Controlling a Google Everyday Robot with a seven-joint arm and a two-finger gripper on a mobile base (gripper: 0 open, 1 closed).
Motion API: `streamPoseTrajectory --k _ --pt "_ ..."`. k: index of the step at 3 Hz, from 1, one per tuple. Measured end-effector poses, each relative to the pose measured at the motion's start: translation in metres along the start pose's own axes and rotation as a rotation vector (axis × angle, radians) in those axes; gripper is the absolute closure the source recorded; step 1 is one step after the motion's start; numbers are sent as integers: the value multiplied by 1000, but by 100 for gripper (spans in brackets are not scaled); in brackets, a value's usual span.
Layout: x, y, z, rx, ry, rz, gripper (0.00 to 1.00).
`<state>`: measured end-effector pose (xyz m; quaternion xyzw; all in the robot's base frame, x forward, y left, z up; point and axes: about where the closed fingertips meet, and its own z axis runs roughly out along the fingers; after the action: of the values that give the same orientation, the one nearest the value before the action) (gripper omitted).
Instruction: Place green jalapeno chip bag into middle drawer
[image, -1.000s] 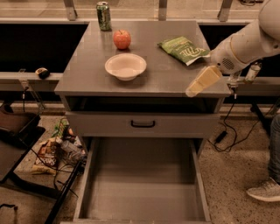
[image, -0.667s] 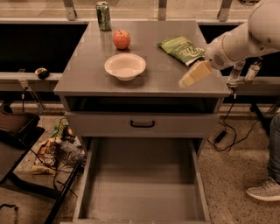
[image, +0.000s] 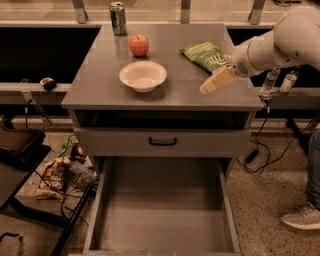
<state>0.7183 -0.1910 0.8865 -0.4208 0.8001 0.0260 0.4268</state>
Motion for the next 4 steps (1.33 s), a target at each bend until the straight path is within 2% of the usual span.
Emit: streamPoseTrajectory --k 1,2,3,4 --pt "-14 -16 13 36 -22 37 0" --pt "-35 -43 35 98 -63 96 0" --pt "-40 -61 59 140 -100 160 0" --pt "-23 -69 85 156 -124 261 12"
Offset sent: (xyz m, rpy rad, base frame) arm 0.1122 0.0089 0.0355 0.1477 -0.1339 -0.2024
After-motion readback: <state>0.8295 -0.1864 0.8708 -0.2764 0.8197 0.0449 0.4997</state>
